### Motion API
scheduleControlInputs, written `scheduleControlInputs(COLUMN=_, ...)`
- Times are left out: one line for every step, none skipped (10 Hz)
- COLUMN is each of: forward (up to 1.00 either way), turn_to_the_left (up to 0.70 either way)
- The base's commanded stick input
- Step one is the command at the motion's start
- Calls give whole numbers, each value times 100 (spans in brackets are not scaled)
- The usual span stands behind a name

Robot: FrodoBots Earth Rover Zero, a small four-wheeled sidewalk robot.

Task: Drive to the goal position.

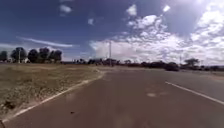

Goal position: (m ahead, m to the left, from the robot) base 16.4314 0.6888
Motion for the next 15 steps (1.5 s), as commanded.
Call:
scheduleControlInputs(forward=100, turn_to_the_left=0)
scheduleControlInputs(forward=100, turn_to_the_left=0)
scheduleControlInputs(forward=100, turn_to_the_left=0)
scheduleControlInputs(forward=100, turn_to_the_left=0)
scheduleControlInputs(forward=100, turn_to_the_left=0)
scheduleControlInputs(forward=100, turn_to_the_left=-25)
scheduleControlInputs(forward=100, turn_to_the_left=-32)
scheduleControlInputs(forward=100, turn_to_the_left=-38)
scheduleControlInputs(forward=100, turn_to_the_left=-40)
scheduleControlInputs(forward=100, turn_to_the_left=-40)
scheduleControlInputs(forward=100, turn_to_the_left=-40)
scheduleControlInputs(forward=100, turn_to_the_left=0)
scheduleControlInputs(forward=100, turn_to_the_left=0)
scheduleControlInputs(forward=100, turn_to_the_left=0)
scheduleControlInputs(forward=100, turn_to_the_left=0)
